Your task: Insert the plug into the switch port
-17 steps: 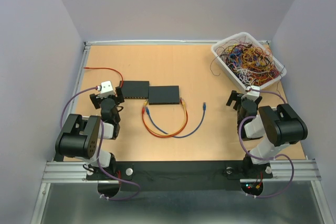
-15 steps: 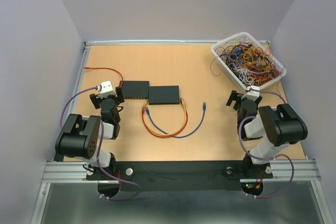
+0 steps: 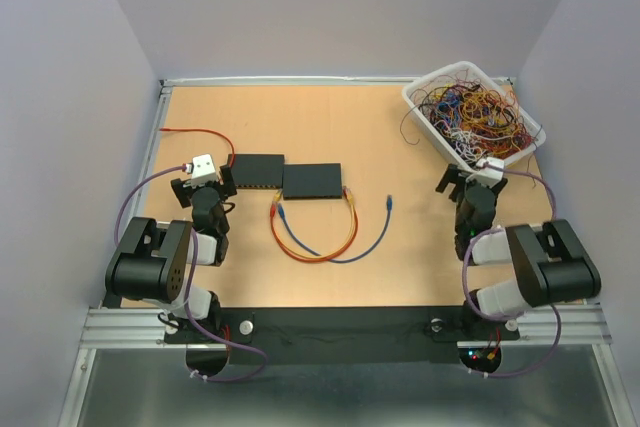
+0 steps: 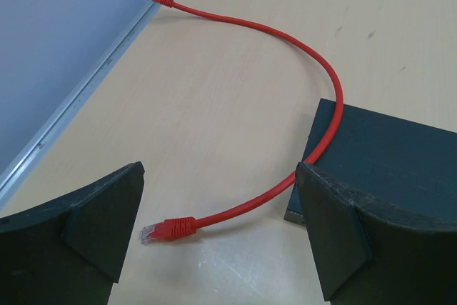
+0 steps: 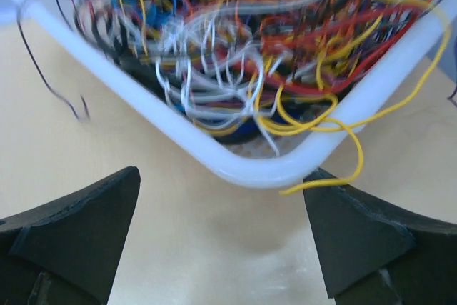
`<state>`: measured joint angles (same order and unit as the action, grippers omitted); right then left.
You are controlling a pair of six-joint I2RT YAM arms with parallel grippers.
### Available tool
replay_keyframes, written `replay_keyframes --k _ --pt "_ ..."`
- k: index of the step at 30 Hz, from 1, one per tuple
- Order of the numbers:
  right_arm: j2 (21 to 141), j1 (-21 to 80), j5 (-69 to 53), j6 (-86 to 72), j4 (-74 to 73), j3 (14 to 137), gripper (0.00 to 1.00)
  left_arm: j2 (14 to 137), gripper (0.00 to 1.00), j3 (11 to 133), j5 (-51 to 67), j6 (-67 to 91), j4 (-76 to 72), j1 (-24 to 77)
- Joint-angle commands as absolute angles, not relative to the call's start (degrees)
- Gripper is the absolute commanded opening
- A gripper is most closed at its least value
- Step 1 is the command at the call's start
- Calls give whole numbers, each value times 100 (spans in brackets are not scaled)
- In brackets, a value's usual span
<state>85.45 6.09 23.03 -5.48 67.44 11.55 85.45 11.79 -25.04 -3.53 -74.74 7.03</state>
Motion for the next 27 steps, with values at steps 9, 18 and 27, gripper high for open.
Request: replay_keyframes --k 9,18,27 --pt "5775 650 493 -2047 2062 4217 100 8420 99 1266 -2514 -334 -9237 694" --pt "5580 677 -1581 -2927 1152 4043 95 8411 99 1266 -2514 -325 -9255 694" --pt "7353 2548 772 -2364 -1289 4939 68 8411 99 1266 -2531 -334 -9246 694"
